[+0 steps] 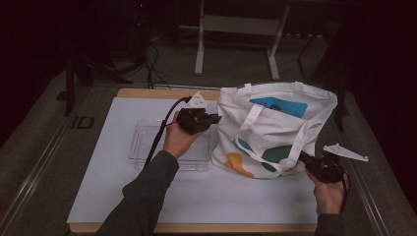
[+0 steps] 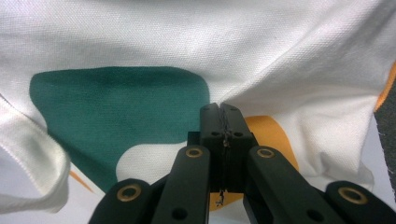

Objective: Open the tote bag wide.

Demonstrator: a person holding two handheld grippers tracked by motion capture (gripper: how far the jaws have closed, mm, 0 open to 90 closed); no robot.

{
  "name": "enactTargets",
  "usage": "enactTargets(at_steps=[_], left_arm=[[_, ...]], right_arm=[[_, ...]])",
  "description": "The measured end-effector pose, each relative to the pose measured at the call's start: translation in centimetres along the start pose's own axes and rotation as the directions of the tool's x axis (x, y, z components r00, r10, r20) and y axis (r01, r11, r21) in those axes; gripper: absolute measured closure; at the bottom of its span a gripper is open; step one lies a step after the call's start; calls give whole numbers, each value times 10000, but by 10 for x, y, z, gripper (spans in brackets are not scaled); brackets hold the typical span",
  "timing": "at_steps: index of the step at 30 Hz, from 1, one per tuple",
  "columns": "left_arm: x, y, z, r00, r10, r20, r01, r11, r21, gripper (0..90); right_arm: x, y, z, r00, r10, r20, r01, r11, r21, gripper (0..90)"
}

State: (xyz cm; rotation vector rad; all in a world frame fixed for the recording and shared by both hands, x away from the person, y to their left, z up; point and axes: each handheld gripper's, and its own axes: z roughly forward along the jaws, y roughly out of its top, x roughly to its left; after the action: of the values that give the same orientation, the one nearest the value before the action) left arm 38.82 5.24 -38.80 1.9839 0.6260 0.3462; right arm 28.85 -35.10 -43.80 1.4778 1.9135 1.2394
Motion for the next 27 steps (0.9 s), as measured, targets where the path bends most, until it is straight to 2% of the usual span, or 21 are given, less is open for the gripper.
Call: enactTargets(at_steps=[10, 17, 21, 26, 27], left_arm=[[-17, -3, -11, 9995, 279, 170, -276, 9995, -161, 881], [-22, -11, -14, 9994, 279, 228, -277, 9996, -93, 880], [-25, -15, -11, 9993, 237, 276, -233, 9996, -139, 880], [-27, -14, -10, 9992, 259, 305, -255, 9996, -129, 880], [-26, -15, -10, 9992, 266, 297, -262, 9996, -133, 880]], right_arm=[[4, -15, -18, 9997, -215, 103, 215, 9997, -73, 899], [8, -21, -23, 9957, -786, 484, 781, 9969, 125, 900], [7, -22, -27, 9956, -815, 462, 812, 9967, 81, 900], [3, -23, -25, 9966, -568, 601, 566, 9984, 53, 900], [1, -23, -24, 9970, -501, 590, 501, 9987, 15, 839]])
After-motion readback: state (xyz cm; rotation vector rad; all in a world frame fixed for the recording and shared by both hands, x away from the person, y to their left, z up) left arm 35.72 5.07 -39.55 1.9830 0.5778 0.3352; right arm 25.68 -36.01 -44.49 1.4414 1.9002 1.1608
